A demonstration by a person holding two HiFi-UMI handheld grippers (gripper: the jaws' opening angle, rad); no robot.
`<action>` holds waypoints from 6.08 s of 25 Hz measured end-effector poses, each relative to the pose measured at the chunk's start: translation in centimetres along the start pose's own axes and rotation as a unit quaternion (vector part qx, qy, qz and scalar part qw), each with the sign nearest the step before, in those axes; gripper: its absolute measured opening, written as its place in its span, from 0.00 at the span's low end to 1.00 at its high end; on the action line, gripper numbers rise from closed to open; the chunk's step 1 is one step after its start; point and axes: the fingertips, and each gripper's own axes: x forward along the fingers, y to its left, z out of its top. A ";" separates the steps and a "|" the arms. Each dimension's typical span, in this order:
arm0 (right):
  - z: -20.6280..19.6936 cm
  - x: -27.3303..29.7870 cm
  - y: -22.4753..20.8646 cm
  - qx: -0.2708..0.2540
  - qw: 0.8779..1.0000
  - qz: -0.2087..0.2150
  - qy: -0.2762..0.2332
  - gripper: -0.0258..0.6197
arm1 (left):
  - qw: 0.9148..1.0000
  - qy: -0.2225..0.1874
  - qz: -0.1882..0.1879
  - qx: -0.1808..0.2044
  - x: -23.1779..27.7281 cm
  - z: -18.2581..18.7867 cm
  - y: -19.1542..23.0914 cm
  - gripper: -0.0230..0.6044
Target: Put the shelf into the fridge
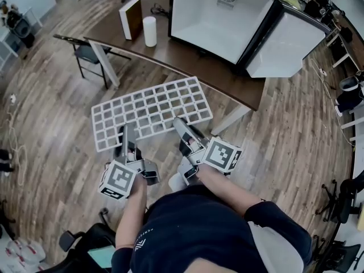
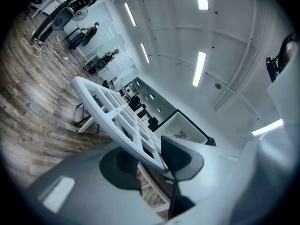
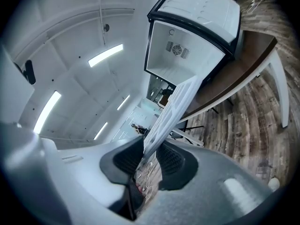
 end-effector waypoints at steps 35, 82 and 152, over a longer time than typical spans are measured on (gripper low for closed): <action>20.6 4.9 -9.6 -0.001 0.971 -0.103 -0.215 0.18 | 0.973 0.146 -0.178 0.008 29.3 -5.4 -10.5 0.26; 29.6 9.4 -13.0 0.008 0.926 -0.176 -0.333 0.18 | 0.925 0.276 -0.261 0.014 43.9 -6.9 -15.1 0.25; 32.2 10.9 -15.2 -0.029 0.919 -0.208 -0.334 0.27 | 0.927 0.263 -0.268 0.011 46.9 -7.4 -14.7 0.31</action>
